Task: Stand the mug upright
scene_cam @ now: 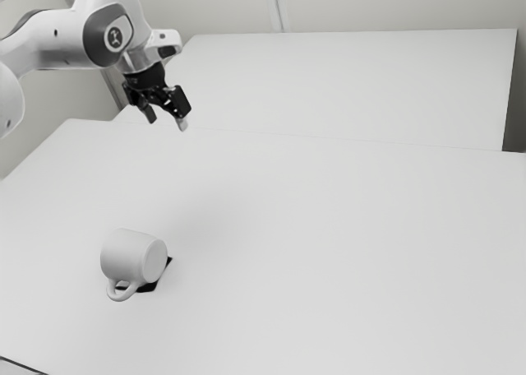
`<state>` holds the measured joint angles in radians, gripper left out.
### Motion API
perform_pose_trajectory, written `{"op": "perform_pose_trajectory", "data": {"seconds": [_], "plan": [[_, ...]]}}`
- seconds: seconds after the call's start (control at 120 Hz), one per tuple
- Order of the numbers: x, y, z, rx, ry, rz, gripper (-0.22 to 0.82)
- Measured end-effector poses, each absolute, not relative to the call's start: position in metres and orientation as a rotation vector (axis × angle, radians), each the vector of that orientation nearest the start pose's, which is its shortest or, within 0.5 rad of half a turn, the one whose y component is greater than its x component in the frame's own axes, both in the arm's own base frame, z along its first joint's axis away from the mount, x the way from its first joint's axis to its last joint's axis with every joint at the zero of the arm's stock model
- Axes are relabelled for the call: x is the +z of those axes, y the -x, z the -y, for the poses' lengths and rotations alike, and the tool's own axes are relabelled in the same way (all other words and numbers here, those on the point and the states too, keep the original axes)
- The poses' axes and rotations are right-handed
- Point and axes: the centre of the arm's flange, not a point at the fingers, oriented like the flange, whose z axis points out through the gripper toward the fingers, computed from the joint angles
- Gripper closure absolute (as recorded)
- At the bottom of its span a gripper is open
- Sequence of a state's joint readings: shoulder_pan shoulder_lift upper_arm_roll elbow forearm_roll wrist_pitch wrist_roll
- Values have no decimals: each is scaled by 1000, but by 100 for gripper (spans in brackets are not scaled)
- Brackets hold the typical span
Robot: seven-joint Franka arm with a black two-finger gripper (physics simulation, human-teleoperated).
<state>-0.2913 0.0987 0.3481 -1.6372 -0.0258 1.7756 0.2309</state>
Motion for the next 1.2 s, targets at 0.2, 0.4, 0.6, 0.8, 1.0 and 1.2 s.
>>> {"op": "perform_pose_trajectory", "data": {"seconds": [0.2, 0.4, 0.6, 0.8, 1.0, 1.2], "plan": [[544, -584, -54, -45, 3139, -218, 0], [495, -580, -109, 63, 3255, -148, 0], [427, -573, -146, 270, 3373, -109, 0], [383, -539, -185, 434, 3458, -23, 0], [373, -513, -219, 491, 3517, 73, 0], [357, -487, -237, 572, 3615, 240, 0]]}}
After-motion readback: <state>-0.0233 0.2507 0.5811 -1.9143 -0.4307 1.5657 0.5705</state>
